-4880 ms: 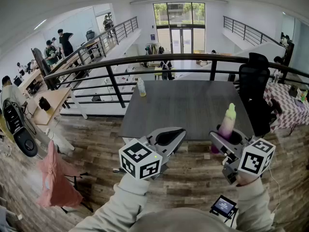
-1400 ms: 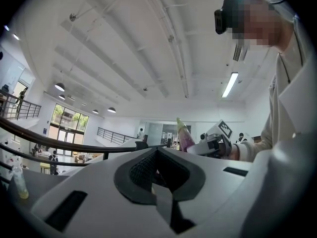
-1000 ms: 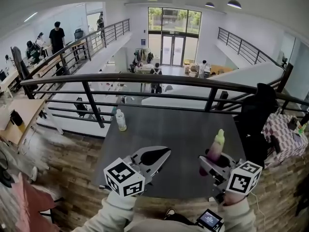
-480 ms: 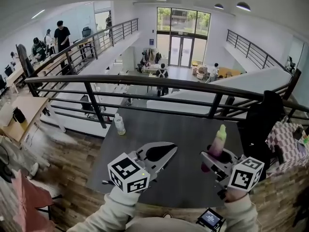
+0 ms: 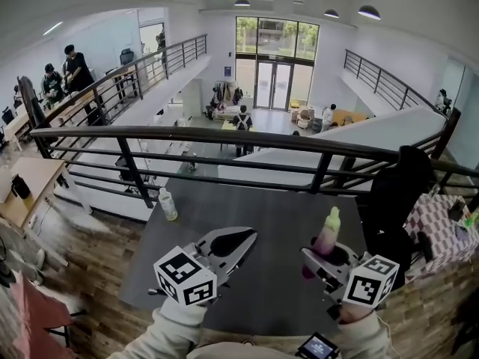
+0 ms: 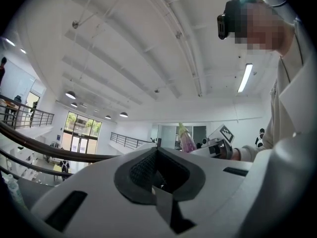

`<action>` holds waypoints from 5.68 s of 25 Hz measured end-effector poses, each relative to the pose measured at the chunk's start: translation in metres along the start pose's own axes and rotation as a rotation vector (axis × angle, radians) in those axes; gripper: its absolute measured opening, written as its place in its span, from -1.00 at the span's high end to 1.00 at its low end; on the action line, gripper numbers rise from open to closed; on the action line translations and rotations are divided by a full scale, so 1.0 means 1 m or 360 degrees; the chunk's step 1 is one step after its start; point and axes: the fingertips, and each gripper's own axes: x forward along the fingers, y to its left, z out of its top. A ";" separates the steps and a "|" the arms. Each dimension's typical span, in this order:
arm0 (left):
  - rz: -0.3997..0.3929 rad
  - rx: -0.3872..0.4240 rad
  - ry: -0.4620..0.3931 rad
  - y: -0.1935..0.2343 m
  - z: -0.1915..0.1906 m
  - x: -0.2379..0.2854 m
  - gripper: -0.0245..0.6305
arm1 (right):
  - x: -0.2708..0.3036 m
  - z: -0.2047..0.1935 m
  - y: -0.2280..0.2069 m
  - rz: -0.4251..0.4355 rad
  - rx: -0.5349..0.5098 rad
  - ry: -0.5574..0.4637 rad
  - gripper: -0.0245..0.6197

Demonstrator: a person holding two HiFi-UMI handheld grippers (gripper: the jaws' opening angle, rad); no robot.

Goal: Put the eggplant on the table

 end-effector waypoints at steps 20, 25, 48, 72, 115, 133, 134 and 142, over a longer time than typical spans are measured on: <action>-0.0099 -0.0015 0.0076 0.052 -0.010 0.011 0.91 | 0.063 -0.001 -0.016 -0.0007 0.0094 0.0004 0.26; -0.0109 0.0007 0.0073 0.079 0.004 0.012 0.91 | 0.087 0.008 -0.016 -0.0013 0.0081 -0.0006 0.26; -0.0232 -0.0050 0.0140 0.118 -0.021 0.023 0.91 | 0.136 0.002 -0.039 -0.0056 0.0152 0.0120 0.26; 0.0042 -0.0214 0.0173 0.157 -0.049 -0.031 0.91 | 0.154 -0.026 -0.046 -0.0023 0.0179 0.0248 0.26; -0.0011 -0.0601 0.0478 0.146 -0.220 -0.038 0.91 | 0.161 -0.179 -0.111 -0.0176 0.0497 0.0702 0.26; 0.0059 -0.0720 0.0561 0.159 -0.279 -0.046 0.91 | 0.181 -0.246 -0.140 -0.0180 0.0632 0.0867 0.26; 0.0058 -0.0726 0.0561 0.160 -0.281 -0.045 0.91 | 0.181 -0.251 -0.142 -0.0183 0.0637 0.0878 0.26; 0.0061 -0.0783 0.0595 0.160 -0.302 -0.053 0.91 | 0.188 -0.294 -0.148 -0.0240 0.0684 0.0988 0.26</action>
